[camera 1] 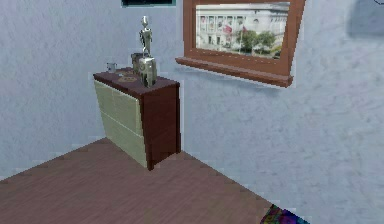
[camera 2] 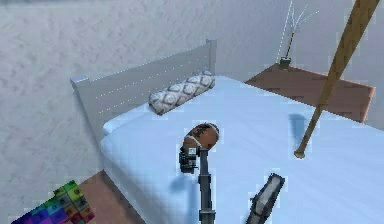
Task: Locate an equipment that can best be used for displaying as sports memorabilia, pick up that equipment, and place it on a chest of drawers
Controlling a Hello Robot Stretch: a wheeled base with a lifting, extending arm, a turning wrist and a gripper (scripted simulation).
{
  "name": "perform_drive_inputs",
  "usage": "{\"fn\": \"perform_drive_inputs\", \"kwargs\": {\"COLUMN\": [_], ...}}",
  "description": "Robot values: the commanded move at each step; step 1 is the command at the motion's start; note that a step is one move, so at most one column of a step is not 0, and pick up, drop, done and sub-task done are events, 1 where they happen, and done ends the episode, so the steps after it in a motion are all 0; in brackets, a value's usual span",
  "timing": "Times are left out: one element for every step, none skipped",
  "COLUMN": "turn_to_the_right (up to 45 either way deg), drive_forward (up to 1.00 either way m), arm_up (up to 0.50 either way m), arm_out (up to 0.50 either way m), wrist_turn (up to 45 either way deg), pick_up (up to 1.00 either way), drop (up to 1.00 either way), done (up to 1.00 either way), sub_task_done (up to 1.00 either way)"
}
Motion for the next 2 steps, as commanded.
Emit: {"fn": "perform_drive_inputs", "kwargs": {"turn_to_the_right": [0.0,0.0], "drive_forward": [0.00,0.00], "arm_up": [0.10,0.38], "arm_out": [0.00,0.00], "wrist_turn": [0.0,0.0], "pick_up": [0.00,0.00], "drop": [0.00,0.00], "done": [0.00,0.00], "sub_task_done": [0.00,0.00]}}
